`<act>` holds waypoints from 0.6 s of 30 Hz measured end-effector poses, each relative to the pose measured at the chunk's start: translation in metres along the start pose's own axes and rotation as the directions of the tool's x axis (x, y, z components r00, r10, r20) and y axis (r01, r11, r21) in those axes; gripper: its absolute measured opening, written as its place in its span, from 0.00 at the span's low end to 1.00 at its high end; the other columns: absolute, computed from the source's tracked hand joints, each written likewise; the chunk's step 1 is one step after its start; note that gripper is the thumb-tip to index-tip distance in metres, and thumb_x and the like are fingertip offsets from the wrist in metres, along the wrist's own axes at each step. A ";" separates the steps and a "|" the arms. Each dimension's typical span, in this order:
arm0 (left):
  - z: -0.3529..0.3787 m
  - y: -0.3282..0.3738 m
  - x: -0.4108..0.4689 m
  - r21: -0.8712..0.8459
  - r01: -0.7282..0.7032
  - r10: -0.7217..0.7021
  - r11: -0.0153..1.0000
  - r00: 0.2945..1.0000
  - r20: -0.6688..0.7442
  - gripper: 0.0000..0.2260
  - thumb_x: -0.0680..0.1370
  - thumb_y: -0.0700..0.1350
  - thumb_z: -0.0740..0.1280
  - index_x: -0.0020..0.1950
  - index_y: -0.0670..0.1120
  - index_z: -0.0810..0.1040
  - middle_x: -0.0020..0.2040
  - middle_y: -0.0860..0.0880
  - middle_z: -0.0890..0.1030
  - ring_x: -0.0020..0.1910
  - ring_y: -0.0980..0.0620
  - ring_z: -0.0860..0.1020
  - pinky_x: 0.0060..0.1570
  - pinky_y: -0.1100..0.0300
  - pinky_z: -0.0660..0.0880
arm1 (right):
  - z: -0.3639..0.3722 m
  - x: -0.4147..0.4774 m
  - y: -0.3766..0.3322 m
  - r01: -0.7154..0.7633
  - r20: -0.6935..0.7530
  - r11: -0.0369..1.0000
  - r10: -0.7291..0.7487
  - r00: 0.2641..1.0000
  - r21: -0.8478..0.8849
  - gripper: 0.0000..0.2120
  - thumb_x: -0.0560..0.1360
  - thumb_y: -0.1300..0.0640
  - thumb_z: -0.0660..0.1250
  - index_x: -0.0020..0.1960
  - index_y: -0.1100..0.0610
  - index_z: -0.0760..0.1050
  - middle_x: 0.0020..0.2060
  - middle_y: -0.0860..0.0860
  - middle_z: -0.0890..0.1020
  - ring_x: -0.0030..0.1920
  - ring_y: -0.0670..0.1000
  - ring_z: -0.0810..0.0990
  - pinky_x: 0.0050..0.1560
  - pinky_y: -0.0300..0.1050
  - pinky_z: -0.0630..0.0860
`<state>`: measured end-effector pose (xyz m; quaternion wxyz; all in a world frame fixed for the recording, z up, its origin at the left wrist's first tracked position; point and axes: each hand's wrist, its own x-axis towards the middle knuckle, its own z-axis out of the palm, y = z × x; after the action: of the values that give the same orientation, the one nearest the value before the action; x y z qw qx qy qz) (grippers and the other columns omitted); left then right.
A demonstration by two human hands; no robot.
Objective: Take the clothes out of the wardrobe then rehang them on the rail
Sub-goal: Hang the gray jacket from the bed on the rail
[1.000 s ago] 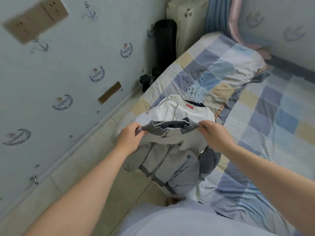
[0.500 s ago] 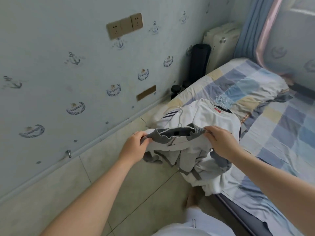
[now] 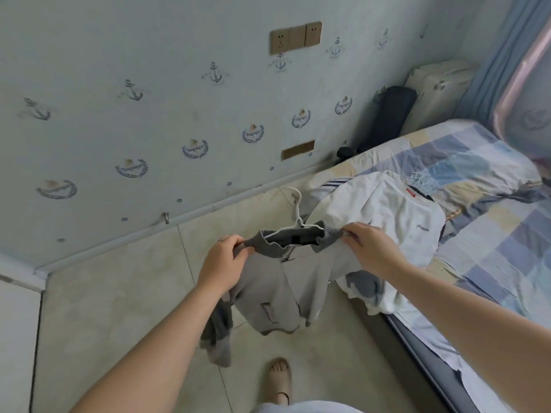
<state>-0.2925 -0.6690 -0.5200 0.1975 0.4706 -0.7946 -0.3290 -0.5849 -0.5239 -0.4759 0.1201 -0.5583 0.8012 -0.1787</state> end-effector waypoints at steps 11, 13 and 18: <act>-0.009 0.019 -0.224 0.036 0.056 -0.045 0.998 0.966 -0.255 0.05 0.78 0.48 0.70 0.45 0.52 0.75 0.41 0.56 0.74 0.41 0.57 0.72 0.38 0.64 0.65 | 0.009 -0.179 -0.026 0.210 -0.037 0.977 -0.208 0.977 0.040 0.10 0.82 0.53 0.59 0.57 0.52 0.78 0.52 0.49 0.82 0.49 0.54 0.79 0.48 0.52 0.77; -0.015 0.031 -0.262 0.042 0.045 -0.030 0.998 0.954 -0.299 0.05 0.78 0.48 0.70 0.45 0.52 0.75 0.41 0.57 0.74 0.40 0.58 0.72 0.38 0.66 0.64 | 0.001 -0.209 -0.031 0.238 -0.048 0.970 -0.236 0.971 0.050 0.10 0.82 0.53 0.59 0.57 0.52 0.78 0.52 0.48 0.81 0.50 0.54 0.79 0.48 0.50 0.76; -0.042 0.075 -0.338 0.030 0.026 -0.012 0.999 0.915 -0.404 0.03 0.78 0.47 0.70 0.49 0.49 0.79 0.44 0.53 0.77 0.44 0.53 0.75 0.43 0.60 0.68 | -0.039 -0.266 -0.053 0.314 -0.122 0.947 -0.304 0.945 0.071 0.11 0.82 0.54 0.60 0.59 0.54 0.78 0.54 0.50 0.81 0.53 0.55 0.78 0.50 0.49 0.74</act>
<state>-0.1504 -0.3611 -0.4386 0.3457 0.5394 -0.7377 -0.2130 -0.4627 -0.2847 -0.4203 0.0714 -0.6604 0.7003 -0.2616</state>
